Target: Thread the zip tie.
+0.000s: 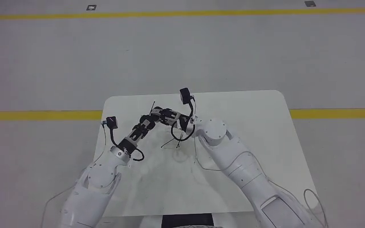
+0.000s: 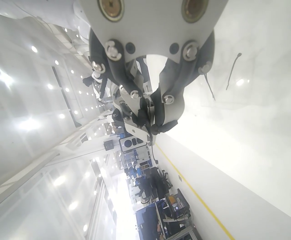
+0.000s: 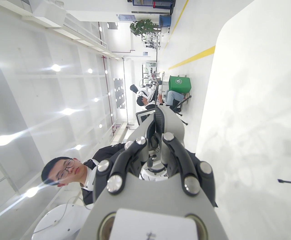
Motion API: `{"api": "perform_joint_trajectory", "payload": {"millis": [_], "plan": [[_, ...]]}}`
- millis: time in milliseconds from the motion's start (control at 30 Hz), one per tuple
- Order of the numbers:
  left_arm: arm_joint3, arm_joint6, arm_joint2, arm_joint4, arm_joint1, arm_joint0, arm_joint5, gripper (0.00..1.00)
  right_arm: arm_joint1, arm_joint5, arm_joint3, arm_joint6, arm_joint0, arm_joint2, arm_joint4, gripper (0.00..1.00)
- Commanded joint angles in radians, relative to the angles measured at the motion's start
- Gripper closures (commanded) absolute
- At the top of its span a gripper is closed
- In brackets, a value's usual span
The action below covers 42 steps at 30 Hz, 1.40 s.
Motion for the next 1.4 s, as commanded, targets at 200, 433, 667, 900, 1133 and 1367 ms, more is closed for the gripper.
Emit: {"api": "perform_joint_trajectory", "payload": {"millis": [200, 433, 667, 900, 1133, 1367], "plan": [[-0.004, -0.009, -0.001, -0.01, -0.001, 0.0, 0.0, 1.0, 0.002, -0.009, -0.001, -0.005, 0.001, 0.003, -0.001, 1.0], [-0.003, -0.013, 0.001, -0.017, -0.002, -0.004, 0.0, 1.0, 0.004, -0.013, 0.002, -0.005, 0.003, 0.006, -0.001, 1.0], [-0.001, -0.02, 0.001, -0.026, -0.004, -0.009, 0.0, 1.0, 0.004, -0.015, 0.005, -0.003, 0.006, 0.006, 0.001, 1.0], [0.002, -0.022, 0.001, -0.031, -0.006, -0.011, 0.0, 1.0, 0.005, -0.018, 0.008, -0.004, 0.009, 0.004, 0.002, 1.0], [0.005, -0.032, 0.0, -0.042, -0.007, -0.013, 0.0, 1.0, 0.005, -0.019, 0.012, -0.004, 0.013, 0.003, 0.001, 1.0], [0.006, -0.039, -0.003, -0.046, -0.009, -0.015, 0.0, 1.0, 0.005, -0.021, 0.015, -0.005, 0.016, 0.001, 0.003, 1.0]]}}
